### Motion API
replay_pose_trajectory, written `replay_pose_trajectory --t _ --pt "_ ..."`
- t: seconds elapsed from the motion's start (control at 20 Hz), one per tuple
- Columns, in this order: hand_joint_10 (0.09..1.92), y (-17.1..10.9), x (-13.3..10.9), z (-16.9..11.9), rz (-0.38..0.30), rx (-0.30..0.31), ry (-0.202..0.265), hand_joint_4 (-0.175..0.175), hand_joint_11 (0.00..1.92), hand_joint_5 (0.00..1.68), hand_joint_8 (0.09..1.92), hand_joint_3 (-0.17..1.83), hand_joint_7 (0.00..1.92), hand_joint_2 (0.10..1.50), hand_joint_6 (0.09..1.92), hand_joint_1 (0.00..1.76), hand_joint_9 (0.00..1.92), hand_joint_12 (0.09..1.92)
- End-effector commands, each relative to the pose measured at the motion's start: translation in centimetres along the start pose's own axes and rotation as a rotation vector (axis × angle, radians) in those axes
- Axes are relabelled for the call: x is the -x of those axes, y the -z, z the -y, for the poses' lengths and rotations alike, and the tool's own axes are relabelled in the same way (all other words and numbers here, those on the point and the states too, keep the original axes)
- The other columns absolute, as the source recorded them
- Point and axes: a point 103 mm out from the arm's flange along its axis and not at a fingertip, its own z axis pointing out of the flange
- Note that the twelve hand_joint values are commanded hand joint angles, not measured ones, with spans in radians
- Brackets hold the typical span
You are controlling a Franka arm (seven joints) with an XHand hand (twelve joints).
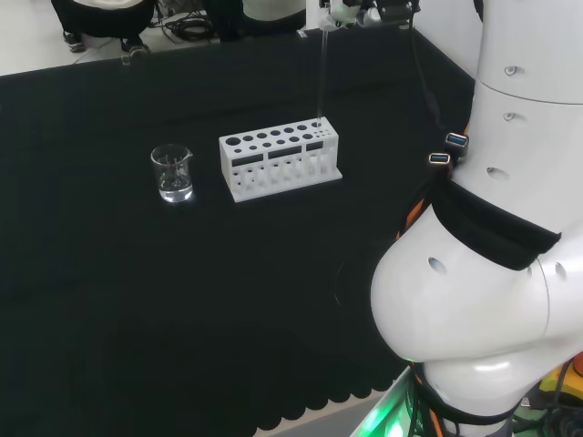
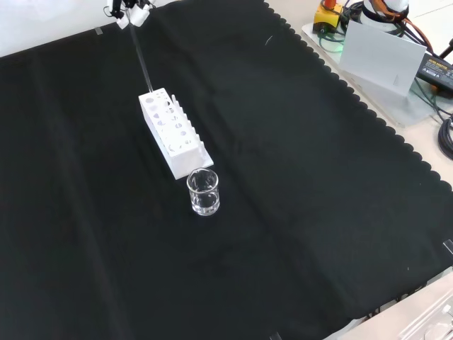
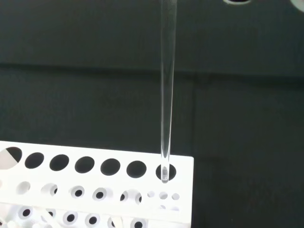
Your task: Put the glass rod back on the white test tube rack.
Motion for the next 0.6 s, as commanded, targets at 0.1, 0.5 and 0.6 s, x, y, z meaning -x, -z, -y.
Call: replay_pose_trajectory --t 0.1,0.5,0.6 --pt "0.45 0.53 -0.36 -0.21 0.007 0.001 0.004 -0.175 1.78 1.21 0.51 -0.17 1.73 1.10 0.68 1.20 1.86 0.89" --pt "0.45 0.25 0.05 -0.01 0.006 -0.002 -0.006 -0.175 1.79 1.21 0.51 -0.17 1.73 1.10 0.68 1.20 1.86 0.89" --pt "0.45 0.01 0.16 -0.08 0.003 -0.005 -0.007 -0.175 1.78 1.21 0.51 -0.17 1.73 1.10 0.68 1.20 1.86 0.89"
